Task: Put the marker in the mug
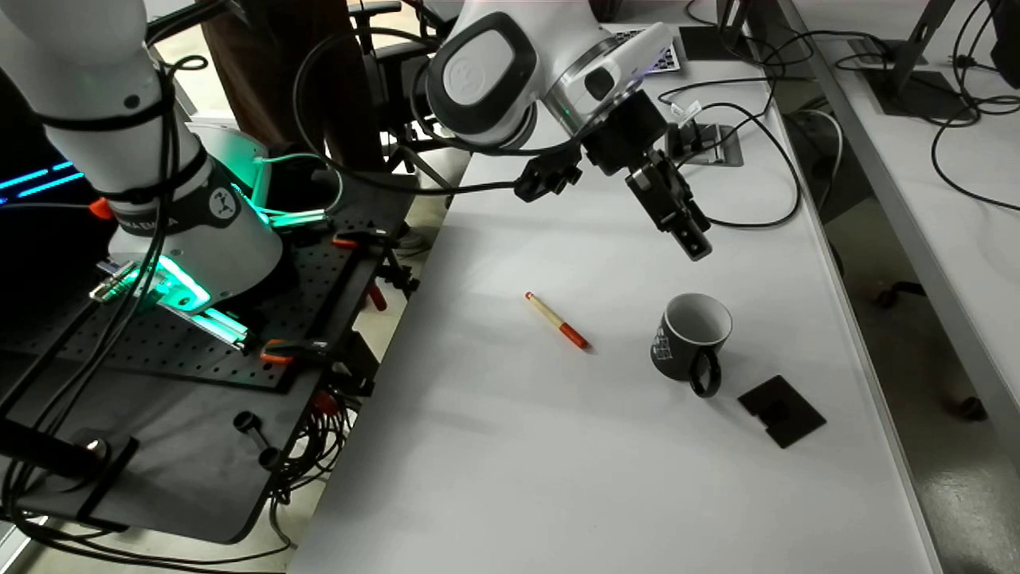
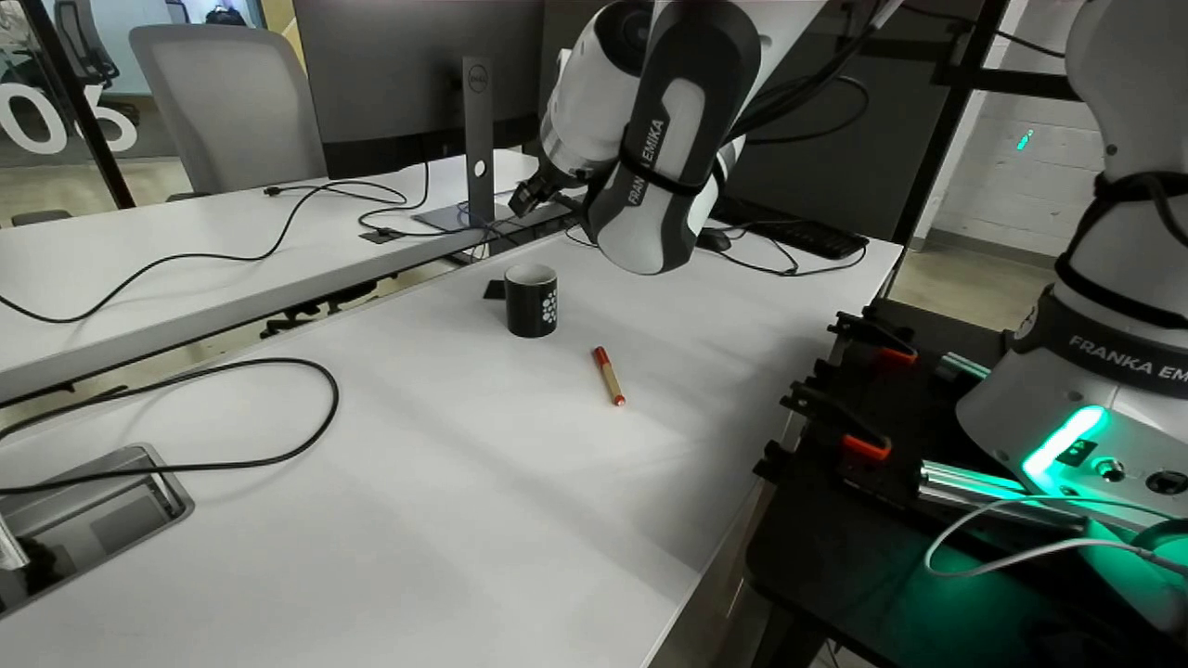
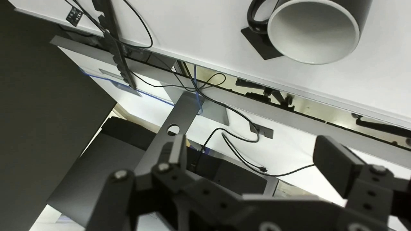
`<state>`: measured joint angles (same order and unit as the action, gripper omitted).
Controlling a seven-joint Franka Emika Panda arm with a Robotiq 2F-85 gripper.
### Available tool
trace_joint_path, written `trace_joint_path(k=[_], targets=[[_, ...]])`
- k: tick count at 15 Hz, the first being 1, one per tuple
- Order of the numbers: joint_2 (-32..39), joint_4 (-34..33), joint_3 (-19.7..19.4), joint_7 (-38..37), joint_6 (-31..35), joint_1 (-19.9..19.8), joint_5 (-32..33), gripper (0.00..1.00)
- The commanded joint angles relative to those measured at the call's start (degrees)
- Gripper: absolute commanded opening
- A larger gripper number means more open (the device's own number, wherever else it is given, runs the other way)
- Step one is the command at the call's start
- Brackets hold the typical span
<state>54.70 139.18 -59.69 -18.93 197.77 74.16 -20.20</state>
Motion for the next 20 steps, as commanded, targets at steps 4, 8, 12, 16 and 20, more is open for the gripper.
trace_joint_path(k=[4,8,12,16,20], targets=[[-3.77,2.65,2.84,4.82,-3.64,-0.18,-1.84,1.00],[-6.22,5.42,3.15,4.48,-7.99,0.91,-1.68,1.00],[-9.89,6.99,3.29,3.56,-14.66,1.36,-0.30,1.00],[-13.83,6.44,4.81,2.53,-20.21,0.42,1.59,1.00],[-12.48,5.70,5.57,0.40,-20.14,0.31,2.59,1.00]])
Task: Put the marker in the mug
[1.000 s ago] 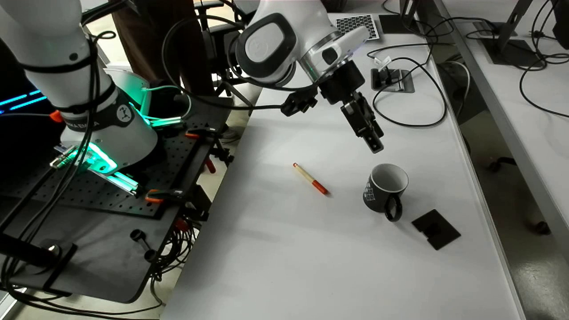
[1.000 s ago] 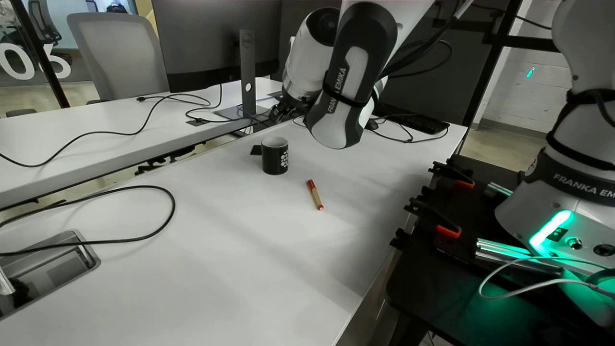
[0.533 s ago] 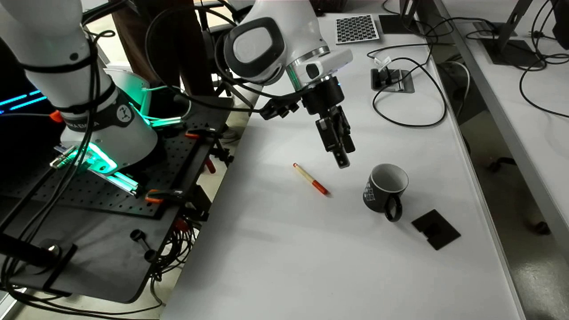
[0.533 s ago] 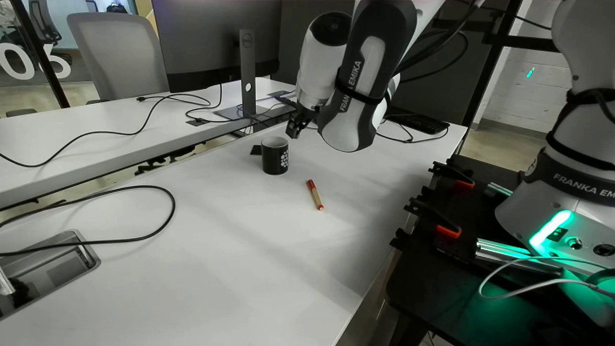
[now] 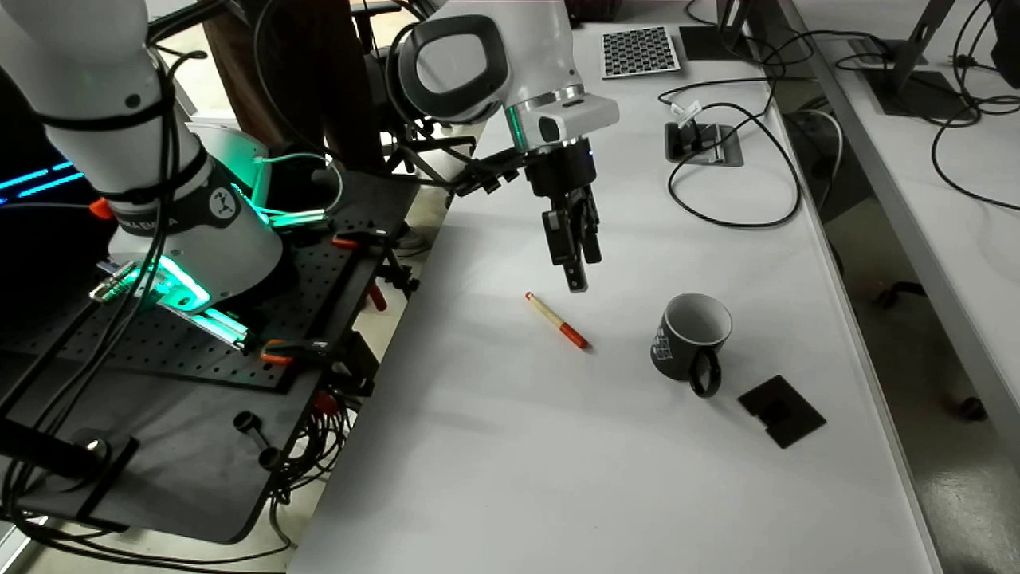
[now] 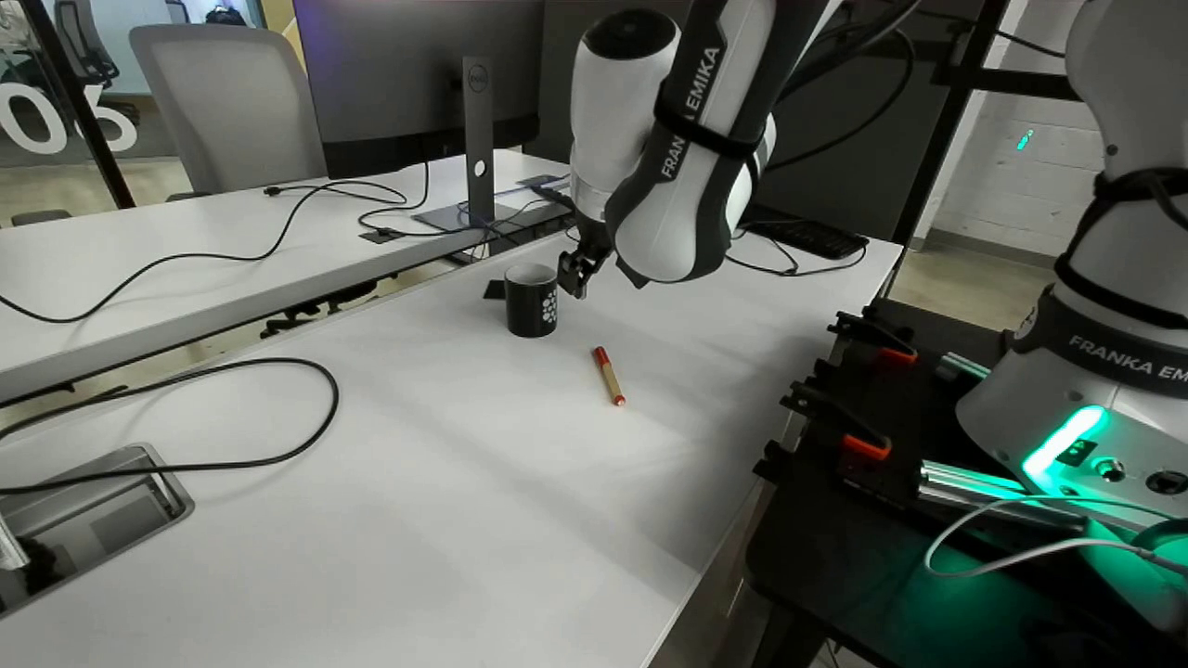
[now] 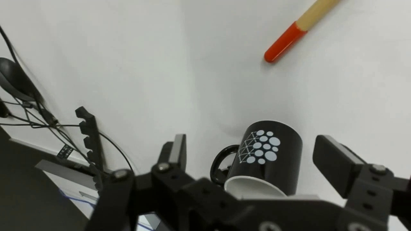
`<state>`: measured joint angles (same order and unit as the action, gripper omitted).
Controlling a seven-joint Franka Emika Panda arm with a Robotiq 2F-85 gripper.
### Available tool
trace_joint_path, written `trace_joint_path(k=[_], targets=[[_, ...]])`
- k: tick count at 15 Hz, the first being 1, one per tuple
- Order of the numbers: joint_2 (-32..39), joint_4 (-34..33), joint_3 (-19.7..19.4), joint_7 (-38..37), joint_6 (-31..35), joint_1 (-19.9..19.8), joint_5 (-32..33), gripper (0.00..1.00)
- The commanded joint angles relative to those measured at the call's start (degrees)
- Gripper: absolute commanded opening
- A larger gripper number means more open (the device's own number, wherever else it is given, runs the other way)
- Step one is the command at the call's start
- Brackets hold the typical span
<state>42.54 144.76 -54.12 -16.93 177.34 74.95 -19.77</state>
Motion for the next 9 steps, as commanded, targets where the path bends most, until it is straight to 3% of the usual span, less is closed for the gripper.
trace_joint_path(k=[1,6,9], targets=[[-1.27,0.14,0.32,-1.67,-0.09,-0.77,2.48,1.00],[-2.87,0.16,0.68,-1.72,-0.44,-1.73,3.07,1.00],[-3.90,-1.45,3.37,-4.62,-2.32,-4.52,1.35,1.00]])
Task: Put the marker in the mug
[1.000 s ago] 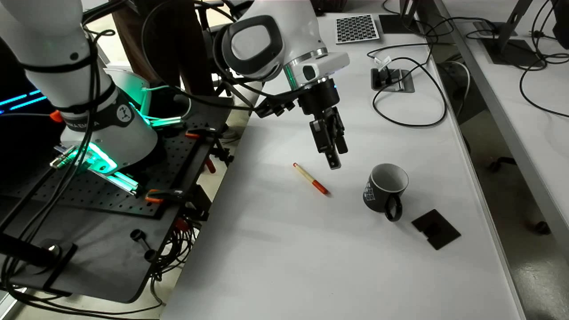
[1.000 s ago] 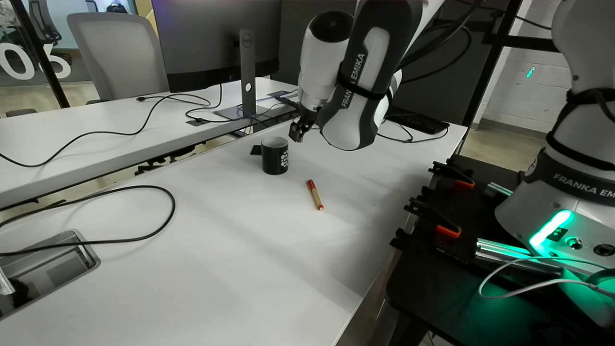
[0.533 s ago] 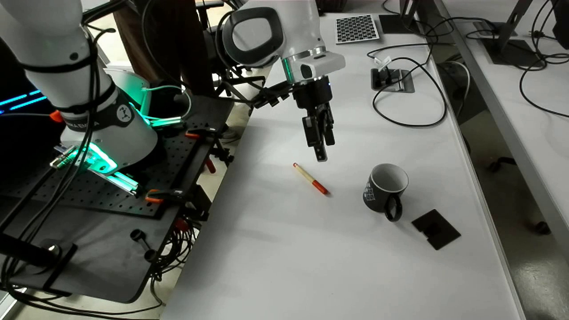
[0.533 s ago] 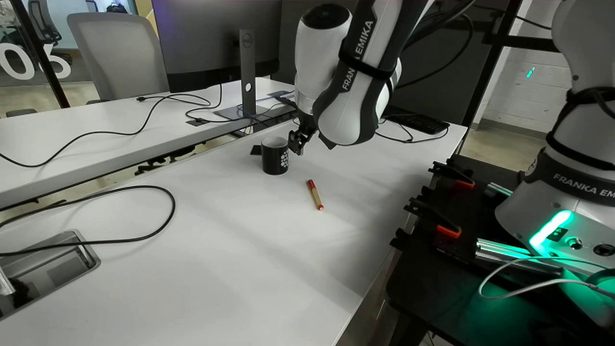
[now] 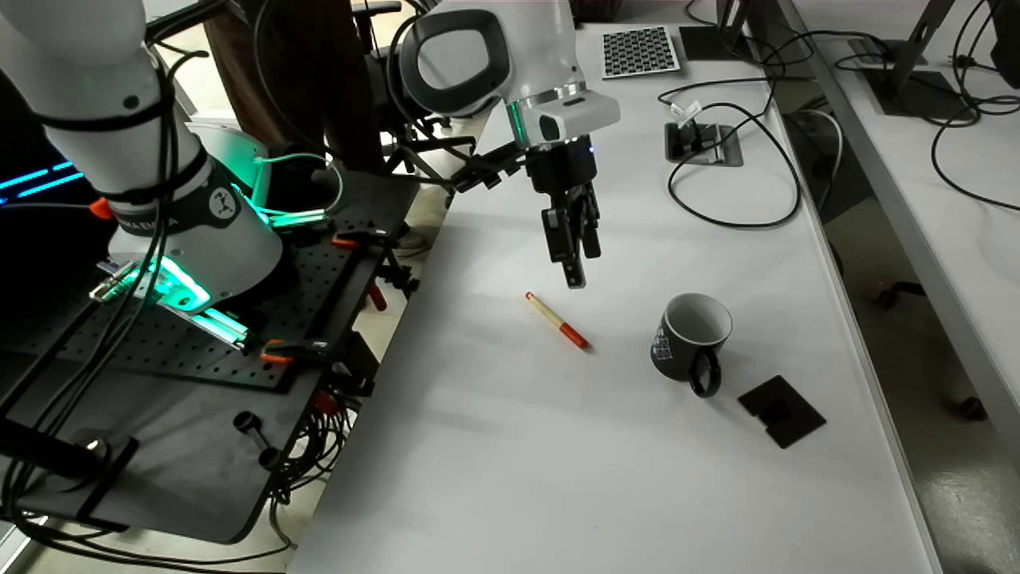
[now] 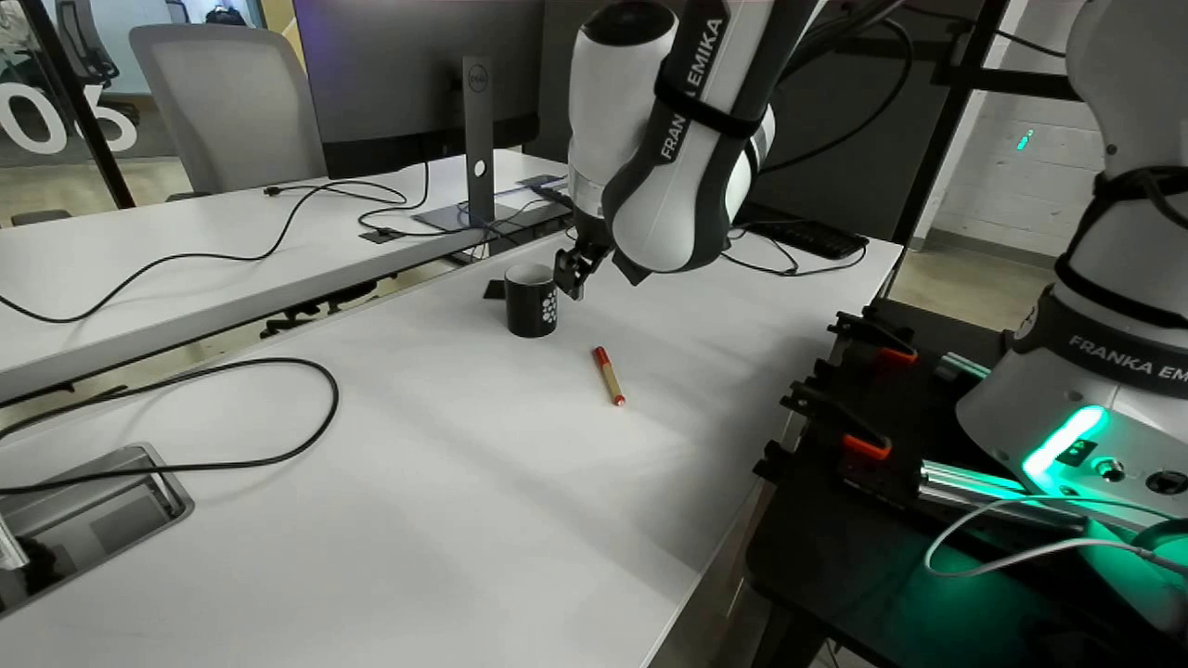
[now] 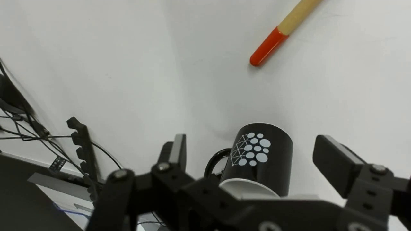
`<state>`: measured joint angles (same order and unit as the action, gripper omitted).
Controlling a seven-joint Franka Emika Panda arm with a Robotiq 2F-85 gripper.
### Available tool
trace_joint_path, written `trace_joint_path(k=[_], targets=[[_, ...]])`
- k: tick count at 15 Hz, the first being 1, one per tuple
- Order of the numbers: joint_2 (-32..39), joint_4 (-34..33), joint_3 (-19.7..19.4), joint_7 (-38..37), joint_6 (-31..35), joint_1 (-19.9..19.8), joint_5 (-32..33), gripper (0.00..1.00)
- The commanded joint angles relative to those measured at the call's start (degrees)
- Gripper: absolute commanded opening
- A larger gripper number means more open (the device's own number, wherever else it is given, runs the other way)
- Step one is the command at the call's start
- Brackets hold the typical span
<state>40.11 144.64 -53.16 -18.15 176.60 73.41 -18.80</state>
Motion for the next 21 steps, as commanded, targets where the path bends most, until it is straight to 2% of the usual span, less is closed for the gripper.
trace_joint_path(k=[1,6,12,16,21], targets=[[-1.95,-1.89,3.65,-4.57,-2.76,-4.13,0.03,1.00],[-2.99,-4.88,11.32,-13.17,-6.71,-10.83,-1.45,1.00],[-4.24,-6.05,19.19,-22.19,-5.40,-19.01,-1.32,1.00],[-4.28,-5.38,21.13,-27.00,-3.96,-22.19,-0.55,1.00],[-4.19,-4.06,22.69,-30.75,-2.37,-24.34,-0.01,1.00]])
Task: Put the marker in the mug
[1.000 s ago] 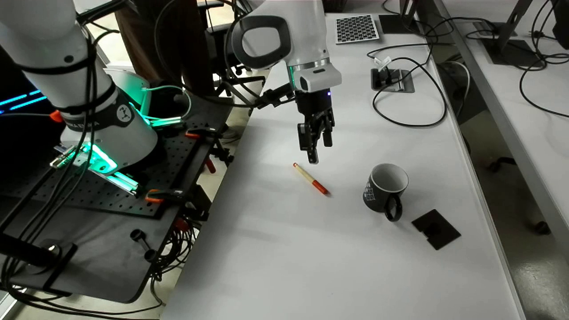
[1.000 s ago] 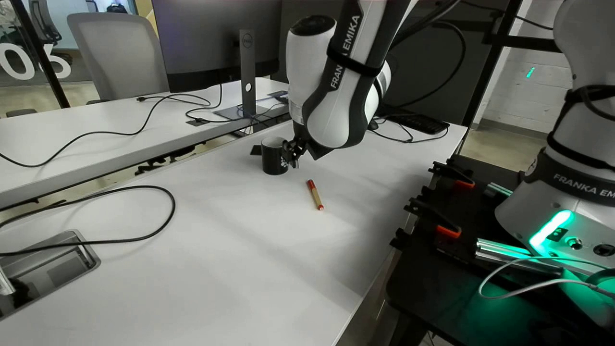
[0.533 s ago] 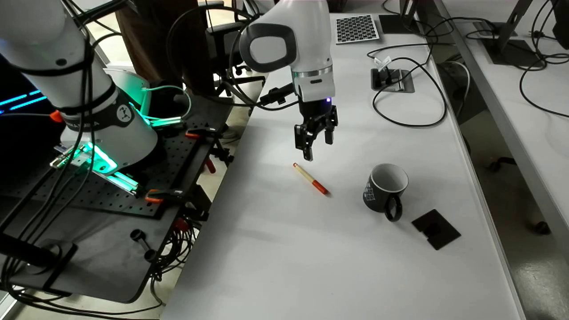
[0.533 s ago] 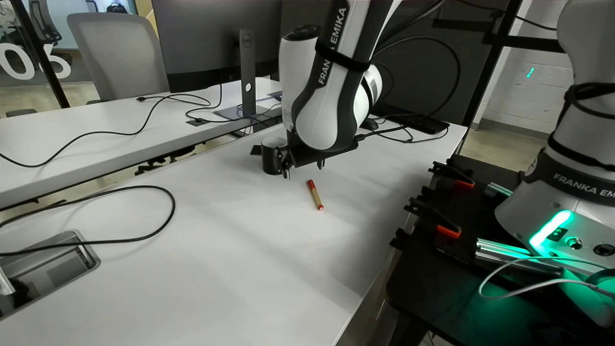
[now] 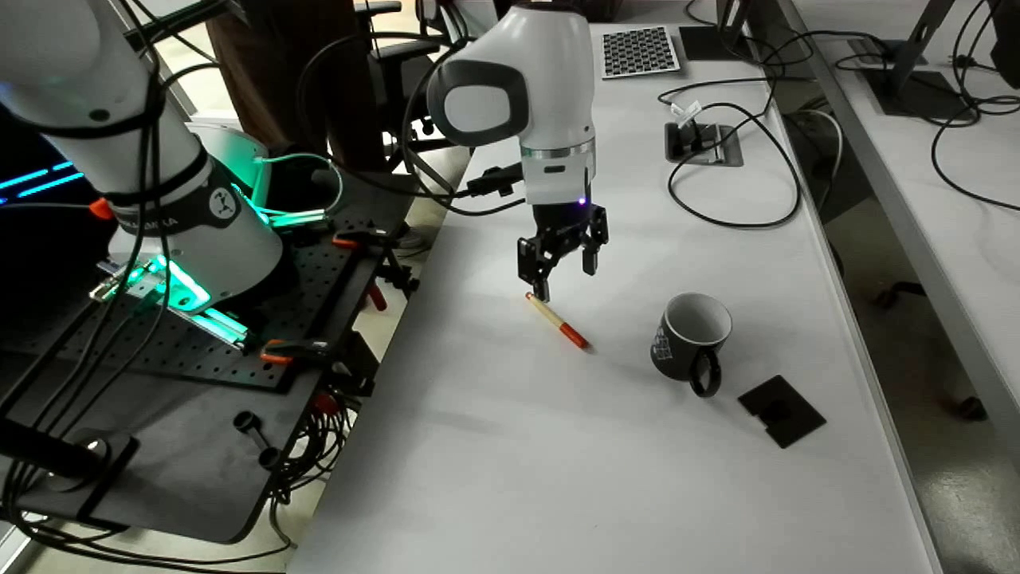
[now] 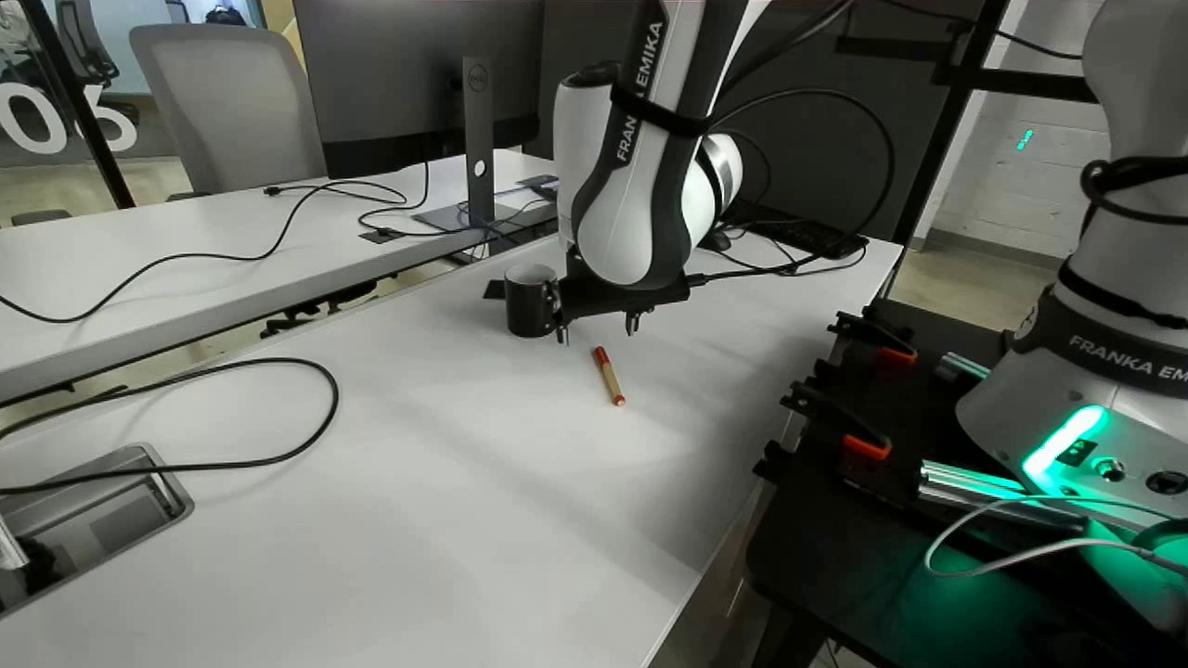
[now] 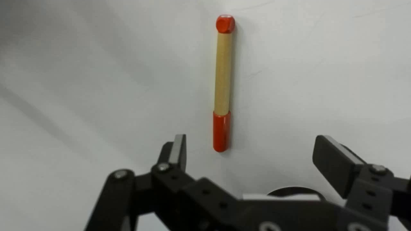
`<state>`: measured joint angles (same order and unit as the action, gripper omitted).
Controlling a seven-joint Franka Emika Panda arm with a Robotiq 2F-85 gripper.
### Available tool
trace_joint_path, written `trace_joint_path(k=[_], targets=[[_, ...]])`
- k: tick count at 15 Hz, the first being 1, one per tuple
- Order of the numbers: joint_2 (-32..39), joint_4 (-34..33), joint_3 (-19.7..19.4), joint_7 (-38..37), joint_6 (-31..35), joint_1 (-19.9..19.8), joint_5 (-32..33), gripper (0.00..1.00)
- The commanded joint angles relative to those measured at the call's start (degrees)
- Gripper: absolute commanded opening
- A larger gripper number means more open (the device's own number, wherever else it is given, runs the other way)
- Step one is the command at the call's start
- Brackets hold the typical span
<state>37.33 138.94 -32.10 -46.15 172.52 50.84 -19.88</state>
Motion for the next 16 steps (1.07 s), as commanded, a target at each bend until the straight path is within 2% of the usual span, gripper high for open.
trace_joint_path(k=[1,6,10,16], targets=[[-1.31,1.94,2.03,-3.13,2.17,-2.15,1.08,1.00],[-0.74,3.38,3.51,-3.73,4.83,-3.88,1.04,1.00],[0.52,3.19,2.27,-3.08,5.99,-3.11,1.25,1.00],[0.61,2.69,2.75,-2.86,5.22,-3.58,1.02,1.00]])
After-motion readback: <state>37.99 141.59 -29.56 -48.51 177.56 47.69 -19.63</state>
